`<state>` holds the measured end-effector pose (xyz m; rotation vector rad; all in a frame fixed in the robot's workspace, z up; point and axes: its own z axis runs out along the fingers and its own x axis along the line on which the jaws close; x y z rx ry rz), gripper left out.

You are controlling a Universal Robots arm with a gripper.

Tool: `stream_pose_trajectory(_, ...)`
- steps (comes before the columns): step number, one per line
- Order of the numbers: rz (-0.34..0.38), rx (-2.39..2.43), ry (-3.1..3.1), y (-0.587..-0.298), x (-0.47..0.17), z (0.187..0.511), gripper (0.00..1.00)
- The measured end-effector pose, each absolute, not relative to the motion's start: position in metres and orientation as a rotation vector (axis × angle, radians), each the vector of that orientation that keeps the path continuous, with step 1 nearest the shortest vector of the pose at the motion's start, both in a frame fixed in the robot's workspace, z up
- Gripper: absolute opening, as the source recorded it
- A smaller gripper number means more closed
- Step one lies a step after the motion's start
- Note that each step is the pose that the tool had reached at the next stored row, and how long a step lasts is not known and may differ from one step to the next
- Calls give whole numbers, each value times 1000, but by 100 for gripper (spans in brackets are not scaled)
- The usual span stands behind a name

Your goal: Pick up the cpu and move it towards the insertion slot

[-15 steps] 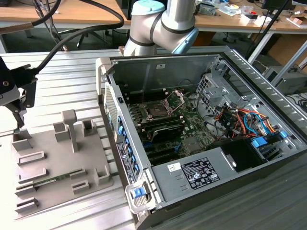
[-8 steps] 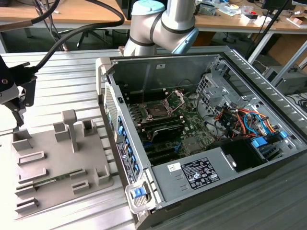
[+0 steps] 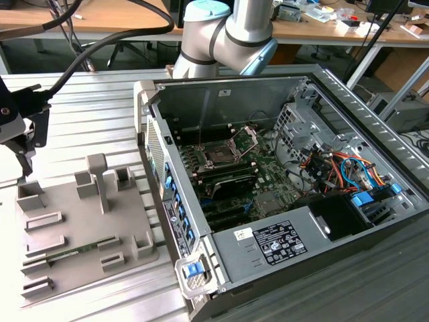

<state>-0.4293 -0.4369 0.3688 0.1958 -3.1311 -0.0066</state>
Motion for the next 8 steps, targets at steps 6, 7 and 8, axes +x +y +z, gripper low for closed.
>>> stream_pose_trajectory(6, -7, 196, -3131, -437, -429, 371, 55)
stream_pose_trajectory(7, -7, 196, -3131, -437, -429, 371, 55)
stream_pose_trajectory(8, -7, 196, -3131, -437, -429, 372, 55)
